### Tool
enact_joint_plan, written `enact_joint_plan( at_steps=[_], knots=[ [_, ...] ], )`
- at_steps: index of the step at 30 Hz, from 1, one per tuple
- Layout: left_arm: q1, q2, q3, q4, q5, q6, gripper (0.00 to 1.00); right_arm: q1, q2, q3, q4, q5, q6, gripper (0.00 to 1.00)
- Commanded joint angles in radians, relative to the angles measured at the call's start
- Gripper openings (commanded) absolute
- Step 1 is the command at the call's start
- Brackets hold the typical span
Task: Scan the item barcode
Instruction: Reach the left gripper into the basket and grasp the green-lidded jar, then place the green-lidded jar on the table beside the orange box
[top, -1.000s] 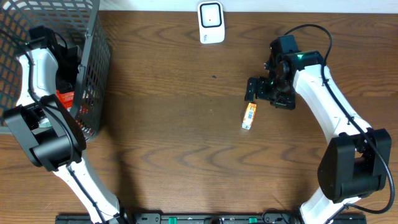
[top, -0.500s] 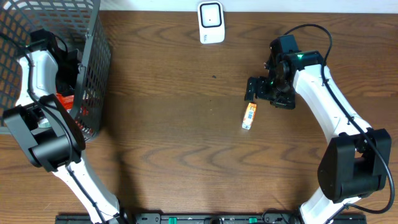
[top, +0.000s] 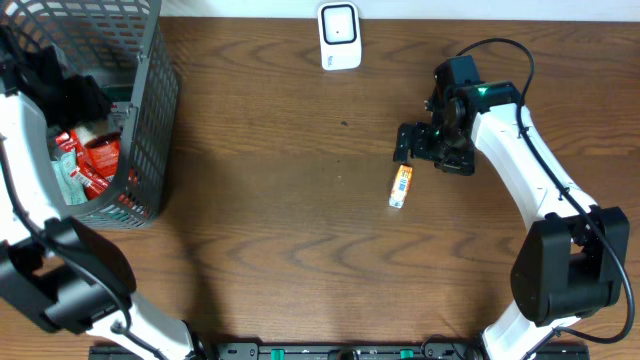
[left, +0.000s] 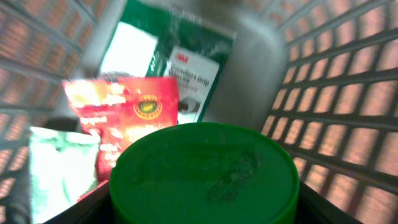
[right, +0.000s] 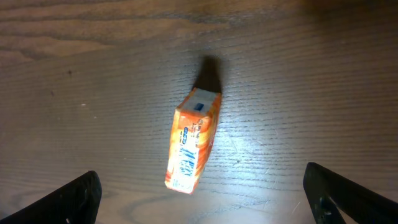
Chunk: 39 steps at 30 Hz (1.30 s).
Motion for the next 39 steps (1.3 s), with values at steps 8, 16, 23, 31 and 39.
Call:
enact_joint_plan(
  at_steps=[8, 16, 23, 31, 39],
  knots=[
    [0.001, -0.323, 0.032, 0.135, -0.003, -0.078, 0.44, -0.101, -0.102, 0.079, -0.005, 0.005, -0.055, 0.99],
    [-0.109, -0.512, 0.032, 0.016, -0.002, -0.183, 0.42, -0.240, -0.260, 0.110, -0.002, 0.005, -0.061, 0.99],
    [-0.433, -0.492, 0.018, -0.124, -0.013, -0.254, 0.40, -0.336, -0.288, 0.108, -0.047, -0.003, -0.092, 0.99],
    [-0.820, -0.230, -0.069, -0.110, -0.049, -0.370, 0.40, -0.338, -0.287, 0.072, -0.092, -0.003, -0.144, 0.99],
    [-1.060, 0.131, -0.070, 0.063, -0.048, -0.448, 0.40, -0.338, -0.287, 0.000, -0.077, -0.003, -0.143, 0.99]
  ],
)
